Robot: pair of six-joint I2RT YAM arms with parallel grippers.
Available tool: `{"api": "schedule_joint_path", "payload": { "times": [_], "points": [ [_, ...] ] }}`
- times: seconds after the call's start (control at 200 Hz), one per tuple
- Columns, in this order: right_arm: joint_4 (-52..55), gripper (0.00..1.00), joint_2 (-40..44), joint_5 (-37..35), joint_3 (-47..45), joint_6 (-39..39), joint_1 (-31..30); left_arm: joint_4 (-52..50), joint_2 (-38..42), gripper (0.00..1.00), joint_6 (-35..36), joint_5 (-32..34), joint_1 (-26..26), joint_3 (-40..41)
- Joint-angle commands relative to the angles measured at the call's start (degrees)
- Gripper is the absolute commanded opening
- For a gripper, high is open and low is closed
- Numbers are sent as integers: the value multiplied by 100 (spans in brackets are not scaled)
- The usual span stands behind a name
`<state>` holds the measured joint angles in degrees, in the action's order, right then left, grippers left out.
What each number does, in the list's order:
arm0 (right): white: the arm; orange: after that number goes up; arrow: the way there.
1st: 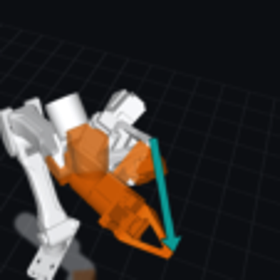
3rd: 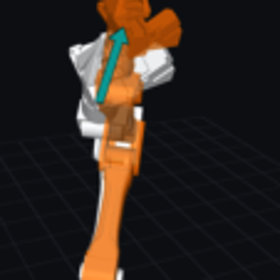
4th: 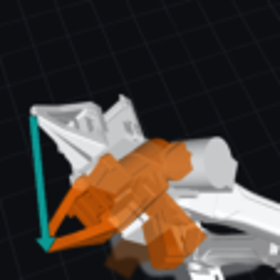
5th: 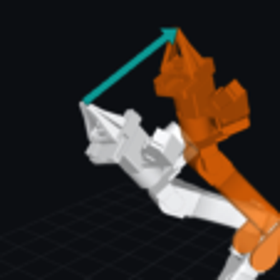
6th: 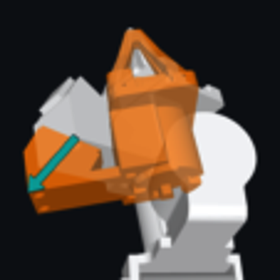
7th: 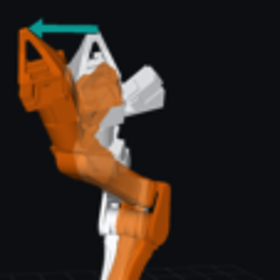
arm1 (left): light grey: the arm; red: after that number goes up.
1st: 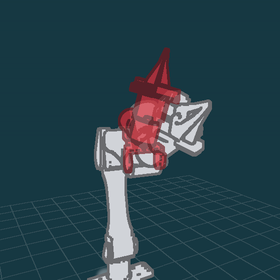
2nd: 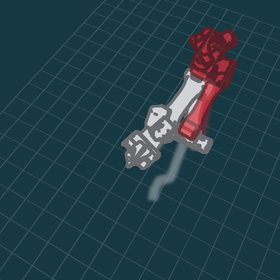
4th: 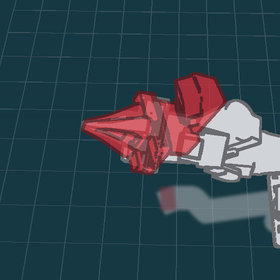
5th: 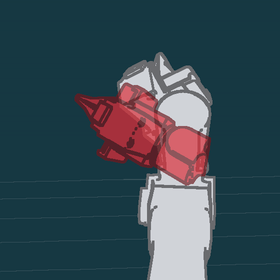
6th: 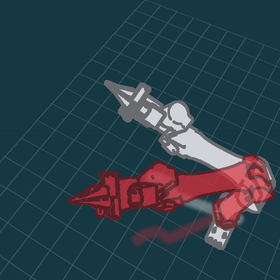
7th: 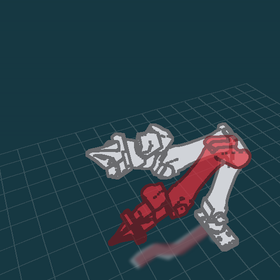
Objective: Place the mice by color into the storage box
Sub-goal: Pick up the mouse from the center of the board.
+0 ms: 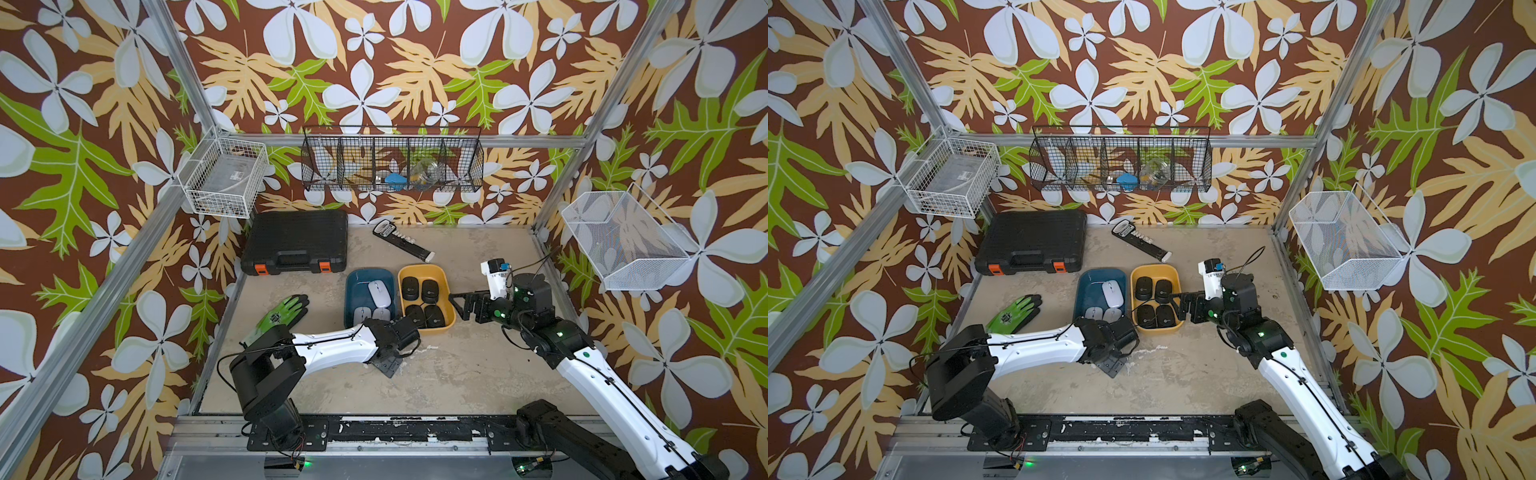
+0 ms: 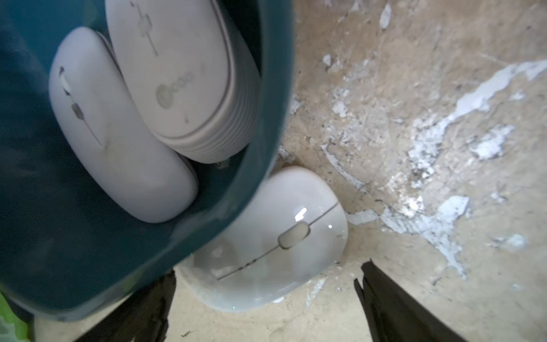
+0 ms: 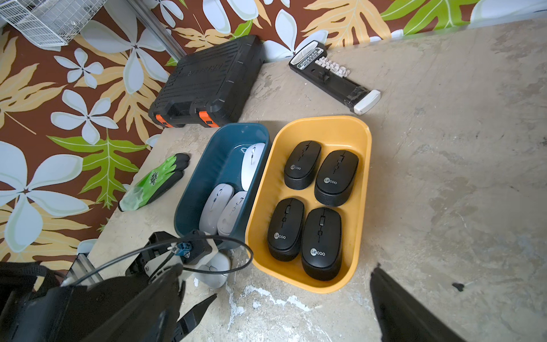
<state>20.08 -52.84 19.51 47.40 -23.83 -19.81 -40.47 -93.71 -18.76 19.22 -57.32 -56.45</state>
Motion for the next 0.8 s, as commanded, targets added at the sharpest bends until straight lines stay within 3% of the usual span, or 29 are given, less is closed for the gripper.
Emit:
{"api": "schedule_joint_path", "payload": {
  "times": [0.0, 0.4, 0.796],
  "points": [
    [-168, 100, -3, 59, -36, -104, 3, 31, 12, 100, 361, 145, 70, -7],
    [-232, 100, 28, 91, -116, -250, -3, 394, -281, 100, 1020, -160, 323, 71],
    [-102, 100, 138, -53, -42, -209, 0, 308, -448, 98, 696, -1159, 326, 155]
  ]
}}
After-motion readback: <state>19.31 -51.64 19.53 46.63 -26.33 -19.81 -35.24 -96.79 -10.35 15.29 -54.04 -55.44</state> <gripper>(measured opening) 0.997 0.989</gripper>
